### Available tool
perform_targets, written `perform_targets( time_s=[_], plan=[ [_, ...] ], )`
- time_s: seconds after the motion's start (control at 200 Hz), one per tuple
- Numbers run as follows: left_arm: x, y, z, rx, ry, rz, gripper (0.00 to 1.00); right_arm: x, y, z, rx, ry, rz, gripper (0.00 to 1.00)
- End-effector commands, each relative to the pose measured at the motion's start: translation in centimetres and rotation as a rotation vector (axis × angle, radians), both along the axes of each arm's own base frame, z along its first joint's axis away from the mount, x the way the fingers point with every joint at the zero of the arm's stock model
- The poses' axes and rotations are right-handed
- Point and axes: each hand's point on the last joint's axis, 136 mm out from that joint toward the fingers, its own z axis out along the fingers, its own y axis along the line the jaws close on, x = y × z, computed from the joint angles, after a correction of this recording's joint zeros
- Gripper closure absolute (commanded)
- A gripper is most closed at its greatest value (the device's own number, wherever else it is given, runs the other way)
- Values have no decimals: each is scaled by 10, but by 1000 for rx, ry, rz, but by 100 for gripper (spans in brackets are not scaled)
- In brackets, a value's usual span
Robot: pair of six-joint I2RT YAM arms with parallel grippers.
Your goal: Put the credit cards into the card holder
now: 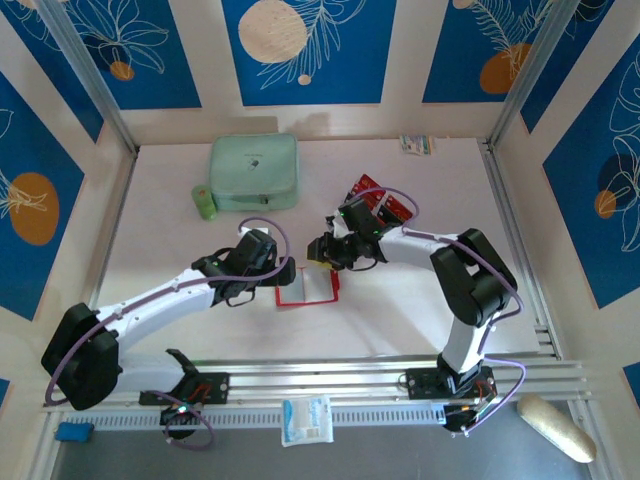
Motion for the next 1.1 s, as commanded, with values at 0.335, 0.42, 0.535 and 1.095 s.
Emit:
perform_targets(
  time_s=[0.335,0.42,0.535,1.095],
  plan=[
    [0,2,-17,42,25,-16,2,-7,-2,21,-73,-73,54,66],
    [0,3,-21,53,34,-18,2,3,-21,33,-92,-106,18,65],
    [0,2,-23,53,37,-19,1,17,-49,50,-152,-162,-8,65],
    [-2,3,-25,54,41,-19,0,77,-182,51,-757,-317,-1,65]
  ],
)
